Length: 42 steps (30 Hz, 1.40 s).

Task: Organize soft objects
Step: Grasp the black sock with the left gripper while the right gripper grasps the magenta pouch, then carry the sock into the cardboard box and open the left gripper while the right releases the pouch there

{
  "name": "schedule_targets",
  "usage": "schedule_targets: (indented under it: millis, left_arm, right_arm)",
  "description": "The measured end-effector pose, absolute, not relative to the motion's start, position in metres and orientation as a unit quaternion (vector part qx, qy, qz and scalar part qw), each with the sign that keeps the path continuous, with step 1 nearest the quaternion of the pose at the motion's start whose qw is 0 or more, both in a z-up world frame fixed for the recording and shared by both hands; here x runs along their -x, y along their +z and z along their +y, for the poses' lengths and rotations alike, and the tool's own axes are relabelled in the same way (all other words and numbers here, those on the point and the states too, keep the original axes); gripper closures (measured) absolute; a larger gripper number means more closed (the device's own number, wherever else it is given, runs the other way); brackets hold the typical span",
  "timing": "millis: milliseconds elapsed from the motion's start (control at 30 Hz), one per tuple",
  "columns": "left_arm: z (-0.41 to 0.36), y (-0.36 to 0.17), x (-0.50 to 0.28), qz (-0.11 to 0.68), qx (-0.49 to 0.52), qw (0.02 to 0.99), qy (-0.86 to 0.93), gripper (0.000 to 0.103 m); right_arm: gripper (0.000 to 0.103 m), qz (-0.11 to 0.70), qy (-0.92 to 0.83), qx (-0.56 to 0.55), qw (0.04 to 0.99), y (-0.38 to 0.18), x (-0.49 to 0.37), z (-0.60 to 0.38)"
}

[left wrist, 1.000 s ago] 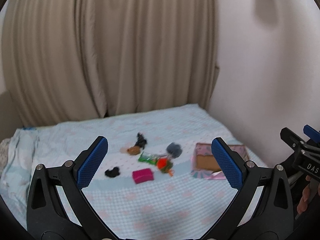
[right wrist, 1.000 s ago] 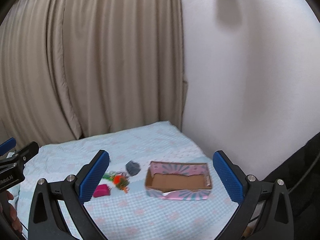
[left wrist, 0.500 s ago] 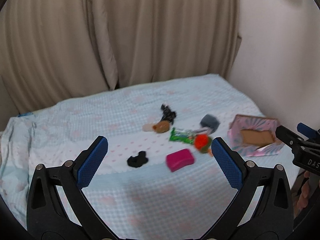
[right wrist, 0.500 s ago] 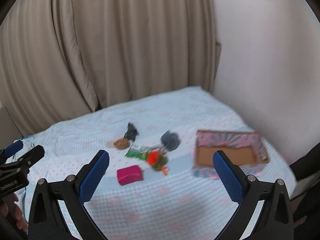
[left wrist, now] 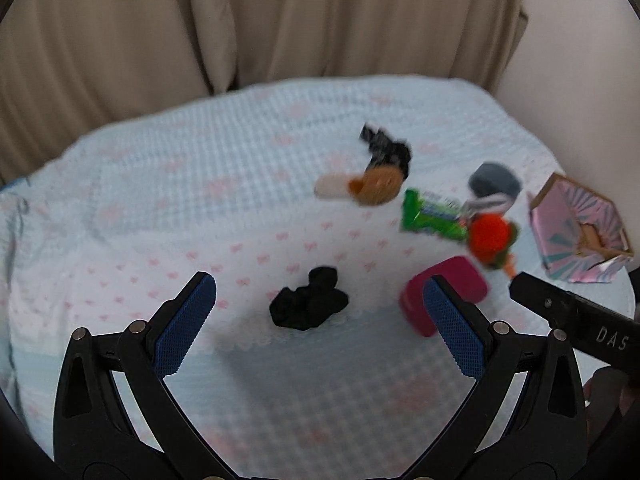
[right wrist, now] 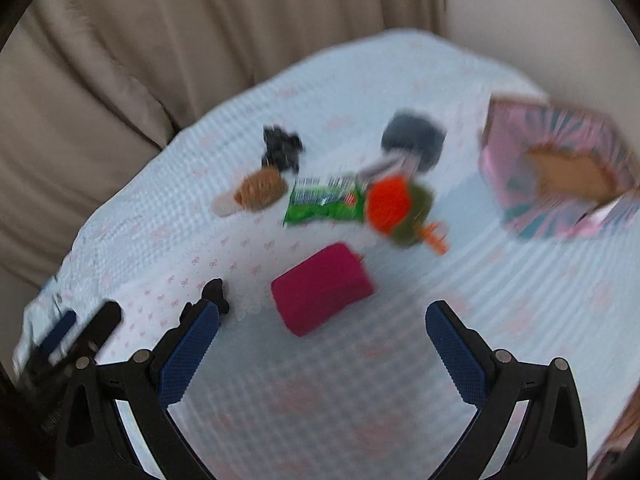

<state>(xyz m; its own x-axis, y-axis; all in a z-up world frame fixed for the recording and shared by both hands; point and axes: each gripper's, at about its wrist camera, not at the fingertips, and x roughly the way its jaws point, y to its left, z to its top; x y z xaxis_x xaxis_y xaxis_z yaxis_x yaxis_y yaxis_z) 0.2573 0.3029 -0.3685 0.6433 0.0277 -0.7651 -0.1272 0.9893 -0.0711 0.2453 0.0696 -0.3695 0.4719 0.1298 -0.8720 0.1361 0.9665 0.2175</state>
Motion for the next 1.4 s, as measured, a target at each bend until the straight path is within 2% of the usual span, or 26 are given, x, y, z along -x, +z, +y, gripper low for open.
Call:
schedule_targets:
  millis: [167,400,533,567,600,667,733,800,867,967,1133,1400]
  left_arm:
    - [0.317,-0.424,-0.278,0.438,0.094,0.893,0.051,0.002]
    - [0.313,-0.471,-0.299,0.453,0.078,0.887,0.045,0.002]
    - [0.311,-0.493,-0.312,0.469,0.077,0.878,0.053,0.005]
    - [0.311,-0.497,-0.314,0.475,0.077,0.875,0.053,0.010]
    - [0.311,-0.502,-0.316,0.481,0.078,0.871,0.054,0.016]
    - [0.311,-0.509,-0.317,0.489,0.074,0.867,0.061,0.022]
    - [0.310,-0.508,-0.316,0.482,0.069,0.871,0.062,0.034]
    - [0.312,-0.507,-0.315,0.480,0.070,0.872,0.061,0.056]
    - [0.315,-0.506,-0.315,0.482,0.080,0.870,0.058,0.066]
    - [0.319,-0.501,-0.315,0.488,0.097,0.866,0.057,0.074]
    - [0.317,-0.480,-0.309,0.482,0.099,0.869,0.052,0.076]
    - [0.297,-0.406,-0.295,0.463,0.083,0.881,0.042,0.076]
  right_arm:
    - [0.001,0.538,-0.032,-0.179,0.823,-0.417,-0.270,0.082]
    - [0.001,0.551,-0.089,-0.219,0.800,-0.461,-0.300,0.090]
    - [0.016,0.563,-0.122,-0.240,0.782,-0.484,-0.309,0.087]
    - [0.021,0.561,-0.129,-0.246,0.780,-0.487,-0.309,0.086]
    - [0.023,0.559,-0.134,-0.252,0.778,-0.491,-0.309,0.085]
    - [0.026,0.556,-0.143,-0.260,0.776,-0.495,-0.309,0.083]
    - [0.031,0.552,-0.146,-0.252,0.782,-0.494,-0.310,0.082]
    - [0.036,0.552,-0.140,-0.241,0.786,-0.493,-0.312,0.083]
    - [0.042,0.553,-0.130,-0.230,0.790,-0.491,-0.314,0.083]
    - [0.050,0.556,-0.116,-0.226,0.792,-0.489,-0.315,0.081]
    - [0.060,0.557,-0.091,-0.245,0.789,-0.479,-0.313,0.075]
    - [0.062,0.535,-0.054,-0.248,0.806,-0.418,-0.295,0.070]
